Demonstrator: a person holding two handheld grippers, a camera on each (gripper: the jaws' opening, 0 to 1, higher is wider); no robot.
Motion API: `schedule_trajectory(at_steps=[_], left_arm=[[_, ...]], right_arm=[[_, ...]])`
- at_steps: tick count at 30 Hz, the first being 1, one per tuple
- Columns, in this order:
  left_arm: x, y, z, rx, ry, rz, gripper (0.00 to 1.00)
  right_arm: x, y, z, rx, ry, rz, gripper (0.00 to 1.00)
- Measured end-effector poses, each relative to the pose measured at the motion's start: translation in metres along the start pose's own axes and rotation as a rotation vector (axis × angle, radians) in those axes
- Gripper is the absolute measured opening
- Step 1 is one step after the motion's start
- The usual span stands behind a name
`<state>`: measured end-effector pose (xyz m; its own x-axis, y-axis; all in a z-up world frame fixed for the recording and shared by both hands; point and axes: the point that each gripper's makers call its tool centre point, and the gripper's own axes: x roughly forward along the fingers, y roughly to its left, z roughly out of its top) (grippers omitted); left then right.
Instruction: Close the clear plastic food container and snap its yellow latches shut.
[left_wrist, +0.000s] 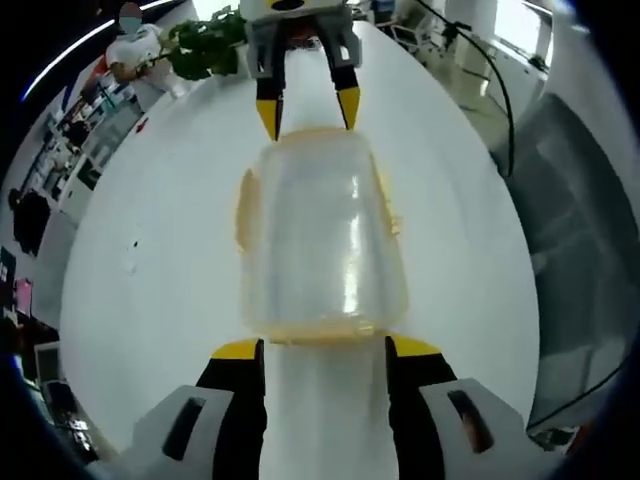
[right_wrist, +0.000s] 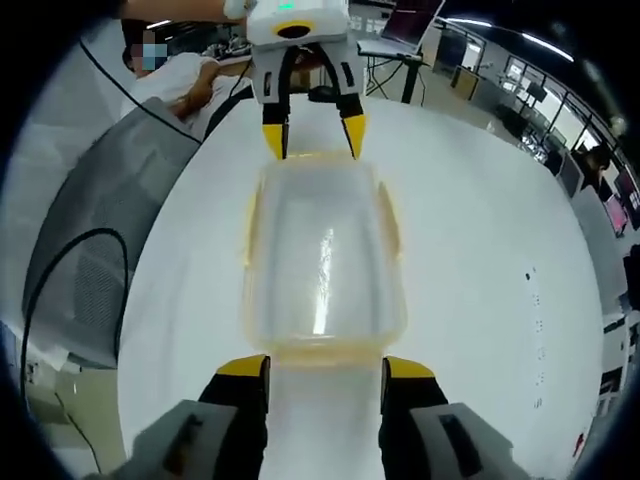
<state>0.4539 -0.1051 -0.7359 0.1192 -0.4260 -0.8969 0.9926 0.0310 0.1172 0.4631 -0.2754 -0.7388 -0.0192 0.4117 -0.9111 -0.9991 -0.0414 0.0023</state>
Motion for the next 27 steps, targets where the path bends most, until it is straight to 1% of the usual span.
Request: schedule_trajectory(at_steps=[1, 3, 4, 5, 6, 7, 9, 10, 11, 14, 15, 17, 19, 22, 24, 27], left_arm=[[-0.003, 0.001, 0.001, -0.001, -0.006, 0.007, 0.47], [-0.009, 0.003, 0.008, -0.04, -0.038, 0.019, 0.43], [-0.013, 0.007, 0.014, -0.059, -0.071, 0.043, 0.44], [-0.015, 0.007, 0.016, -0.078, -0.082, 0.045, 0.44], [-0.017, 0.004, 0.019, -0.125, -0.098, 0.031, 0.44], [-0.018, 0.002, 0.021, -0.136, -0.109, 0.022, 0.44], [-0.02, 0.002, 0.023, -0.154, -0.103, 0.025, 0.45], [-0.019, 0.002, 0.023, -0.161, -0.103, 0.028, 0.46], [-0.019, 0.002, 0.023, -0.177, -0.103, 0.03, 0.47], [-0.02, 0.001, 0.024, -0.213, -0.104, 0.04, 0.45], [-0.02, 0.0, 0.024, -0.243, -0.102, 0.05, 0.45], [-0.02, 0.003, 0.025, -0.268, -0.111, 0.074, 0.44], [-0.02, 0.004, 0.025, -0.342, -0.114, 0.089, 0.45], [-0.021, 0.009, 0.024, -0.379, -0.116, 0.124, 0.45], [-0.022, 0.013, 0.024, -0.453, -0.127, 0.15, 0.45], [-0.021, 0.016, 0.02, -0.528, -0.132, 0.173, 0.46]], right_arm=[[-0.003, 0.001, 0.002, 0.013, -0.008, -0.001, 0.45], [-0.008, 0.001, 0.008, 0.029, -0.036, -0.011, 0.44], [-0.01, 0.001, 0.009, 0.04, -0.038, -0.014, 0.44], [-0.012, 0.002, 0.01, 0.042, -0.037, -0.018, 0.43], [-0.016, 0.002, 0.014, 0.036, -0.044, -0.032, 0.42], [-0.017, 0.003, 0.017, 0.038, -0.052, -0.037, 0.42], [-0.021, 0.002, 0.025, 0.066, -0.07, -0.055, 0.42], [-0.023, -0.002, 0.031, 0.064, -0.088, -0.083, 0.42], [-0.024, -0.002, 0.033, 0.073, -0.087, -0.083, 0.42], [-0.025, -0.004, 0.042, 0.108, -0.107, -0.105, 0.42], [-0.025, -0.004, 0.045, 0.12, -0.113, -0.112, 0.42], [-0.024, -0.006, 0.048, 0.142, -0.109, -0.128, 0.42], [-0.023, -0.007, 0.051, 0.158, -0.108, -0.146, 0.42], [-0.022, -0.01, 0.055, 0.214, -0.126, -0.163, 0.43], [-0.021, -0.011, 0.056, 0.263, -0.136, -0.175, 0.41], [-0.02, -0.016, 0.056, 0.338, -0.151, -0.207, 0.41]])
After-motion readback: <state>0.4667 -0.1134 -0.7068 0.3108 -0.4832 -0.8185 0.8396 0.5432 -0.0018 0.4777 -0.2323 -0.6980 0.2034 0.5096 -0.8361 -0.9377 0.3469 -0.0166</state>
